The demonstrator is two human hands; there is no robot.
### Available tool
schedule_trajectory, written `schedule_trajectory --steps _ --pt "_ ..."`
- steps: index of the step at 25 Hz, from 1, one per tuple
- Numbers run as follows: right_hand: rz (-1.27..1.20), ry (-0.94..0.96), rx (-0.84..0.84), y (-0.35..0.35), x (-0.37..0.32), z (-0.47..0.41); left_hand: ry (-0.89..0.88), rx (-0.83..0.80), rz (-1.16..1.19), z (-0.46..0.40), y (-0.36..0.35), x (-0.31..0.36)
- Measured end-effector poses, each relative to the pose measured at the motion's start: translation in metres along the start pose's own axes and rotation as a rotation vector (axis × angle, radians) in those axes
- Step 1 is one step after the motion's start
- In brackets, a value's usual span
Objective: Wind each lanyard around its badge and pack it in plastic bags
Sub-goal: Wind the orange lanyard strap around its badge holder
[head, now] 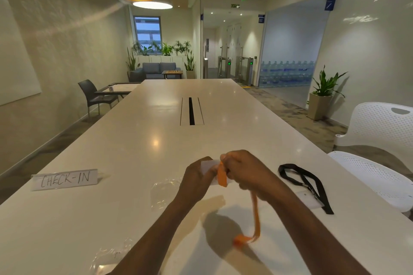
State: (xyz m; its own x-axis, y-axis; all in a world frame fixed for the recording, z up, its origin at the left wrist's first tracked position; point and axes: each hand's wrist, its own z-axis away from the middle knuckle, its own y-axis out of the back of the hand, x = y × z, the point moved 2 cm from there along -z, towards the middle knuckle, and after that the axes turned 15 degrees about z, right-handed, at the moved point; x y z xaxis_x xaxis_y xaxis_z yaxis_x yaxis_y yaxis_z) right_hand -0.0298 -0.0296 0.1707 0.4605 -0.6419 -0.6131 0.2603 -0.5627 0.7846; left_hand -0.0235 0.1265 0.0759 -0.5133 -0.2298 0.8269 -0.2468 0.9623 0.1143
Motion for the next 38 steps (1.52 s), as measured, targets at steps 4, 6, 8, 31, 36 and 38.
schedule_trajectory --steps 4,6,8,31,36,38 --pt "0.100 0.050 -0.047 0.022 0.005 -0.012 0.129 -0.069 0.035 0.009 -0.009 -0.004" --pt "0.184 0.073 -0.042 0.028 0.008 -0.018 0.127 -0.122 0.080 0.013 -0.012 0.001" --pt "0.295 0.089 0.008 0.034 0.010 -0.025 0.114 -0.174 0.117 0.016 -0.014 0.009" --pt "-0.029 -0.095 -0.027 -0.036 0.085 -0.032 0.102 0.133 0.347 0.011 -0.012 0.056" --pt "-0.351 0.009 -0.027 -0.065 0.074 -0.010 0.169 0.288 0.311 0.007 -0.005 0.048" --pt "-0.499 0.082 -0.091 -0.078 0.067 -0.003 0.173 0.316 0.300 0.006 -0.002 0.046"
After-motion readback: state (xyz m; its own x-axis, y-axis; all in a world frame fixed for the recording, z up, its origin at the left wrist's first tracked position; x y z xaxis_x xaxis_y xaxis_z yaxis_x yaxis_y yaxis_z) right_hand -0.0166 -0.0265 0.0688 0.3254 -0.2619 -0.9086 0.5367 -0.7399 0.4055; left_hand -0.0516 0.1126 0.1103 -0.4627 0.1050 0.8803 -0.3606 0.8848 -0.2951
